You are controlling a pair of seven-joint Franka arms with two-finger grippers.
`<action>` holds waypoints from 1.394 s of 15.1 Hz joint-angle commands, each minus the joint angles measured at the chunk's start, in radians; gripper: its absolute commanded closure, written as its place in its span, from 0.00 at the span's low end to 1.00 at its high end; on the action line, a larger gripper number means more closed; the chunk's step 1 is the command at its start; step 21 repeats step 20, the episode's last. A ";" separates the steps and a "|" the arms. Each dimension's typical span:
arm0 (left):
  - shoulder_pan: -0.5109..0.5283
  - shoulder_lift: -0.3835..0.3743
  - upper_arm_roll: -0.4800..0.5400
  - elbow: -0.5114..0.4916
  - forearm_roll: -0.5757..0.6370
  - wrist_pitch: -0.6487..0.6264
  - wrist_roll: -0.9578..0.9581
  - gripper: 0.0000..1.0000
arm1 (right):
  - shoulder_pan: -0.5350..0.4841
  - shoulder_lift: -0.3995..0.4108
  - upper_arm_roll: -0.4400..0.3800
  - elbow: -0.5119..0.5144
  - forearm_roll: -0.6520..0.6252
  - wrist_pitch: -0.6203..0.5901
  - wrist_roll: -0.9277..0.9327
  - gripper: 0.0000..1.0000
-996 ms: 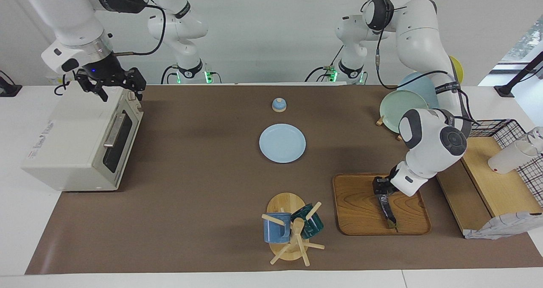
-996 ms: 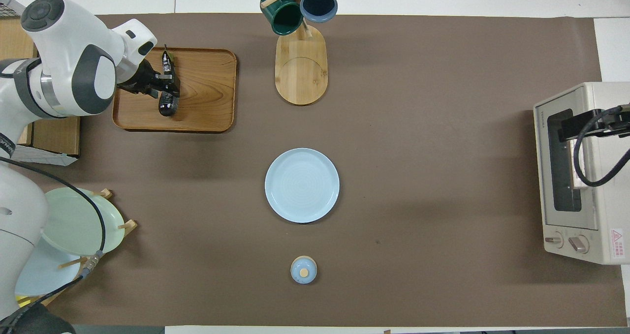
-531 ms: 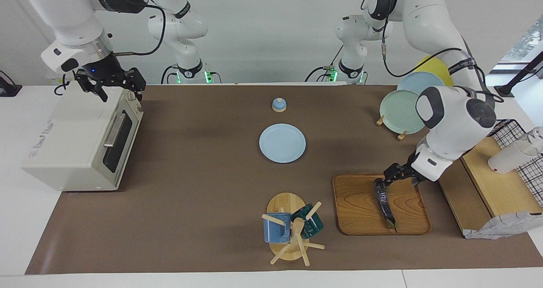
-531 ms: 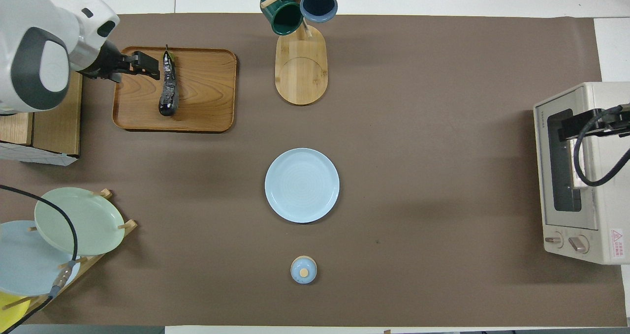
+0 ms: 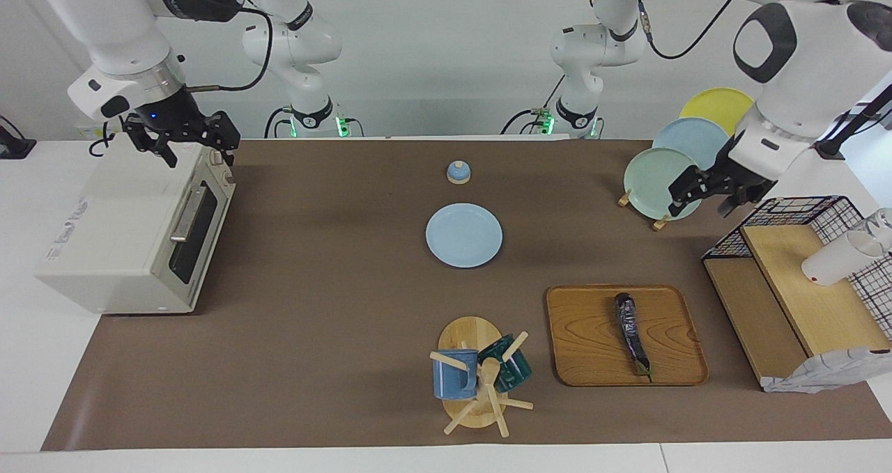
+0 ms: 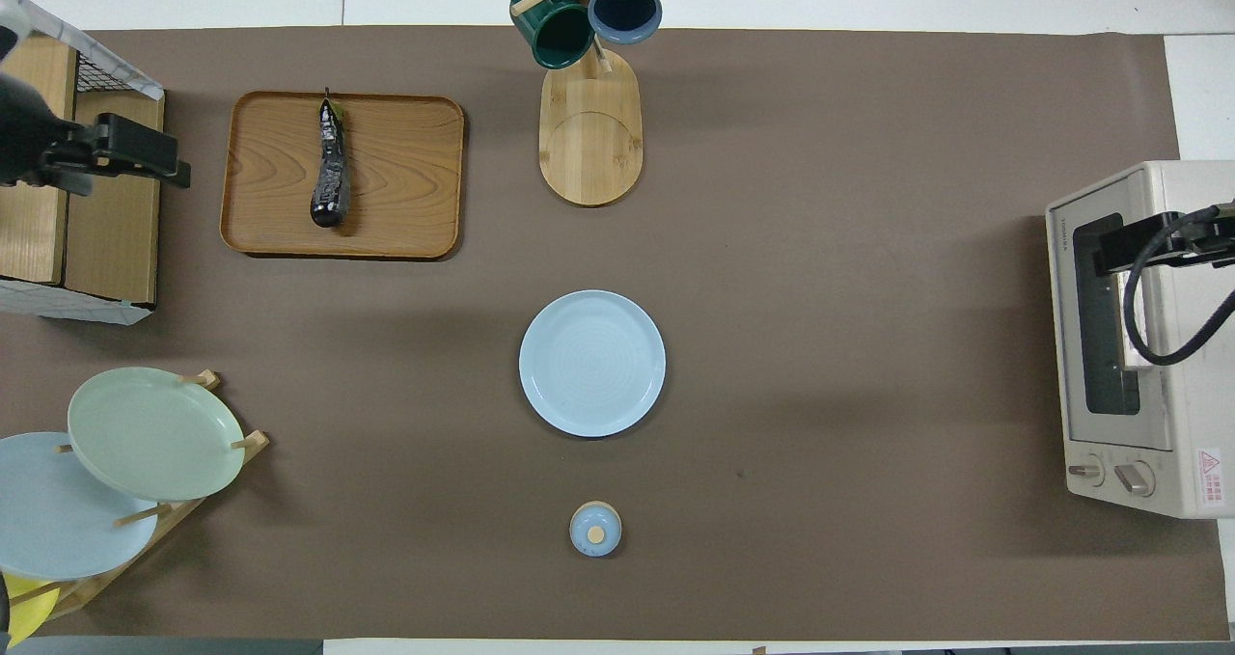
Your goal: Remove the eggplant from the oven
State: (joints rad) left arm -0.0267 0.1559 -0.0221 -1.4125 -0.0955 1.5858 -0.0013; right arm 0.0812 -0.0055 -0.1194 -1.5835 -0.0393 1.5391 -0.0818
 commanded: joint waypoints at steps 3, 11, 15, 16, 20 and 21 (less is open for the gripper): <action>0.002 -0.134 -0.004 -0.095 0.046 -0.139 0.003 0.00 | 0.002 0.010 -0.003 0.014 0.016 0.012 0.016 0.00; -0.016 -0.194 -0.019 -0.205 0.075 -0.099 -0.012 0.00 | 0.003 0.010 -0.003 0.014 0.013 0.013 0.016 0.00; -0.018 -0.176 -0.027 -0.180 0.091 -0.122 -0.026 0.00 | 0.003 0.010 -0.002 0.016 0.010 0.012 0.016 0.00; -0.018 -0.176 -0.027 -0.180 0.089 -0.118 -0.028 0.00 | 0.003 0.010 -0.002 0.016 0.010 0.013 0.016 0.00; -0.012 -0.177 -0.027 -0.180 0.082 -0.113 -0.029 0.00 | 0.003 0.010 0.000 0.016 0.009 0.012 0.016 0.00; -0.012 -0.177 -0.027 -0.180 0.082 -0.113 -0.029 0.00 | 0.003 0.010 0.000 0.016 0.009 0.012 0.016 0.00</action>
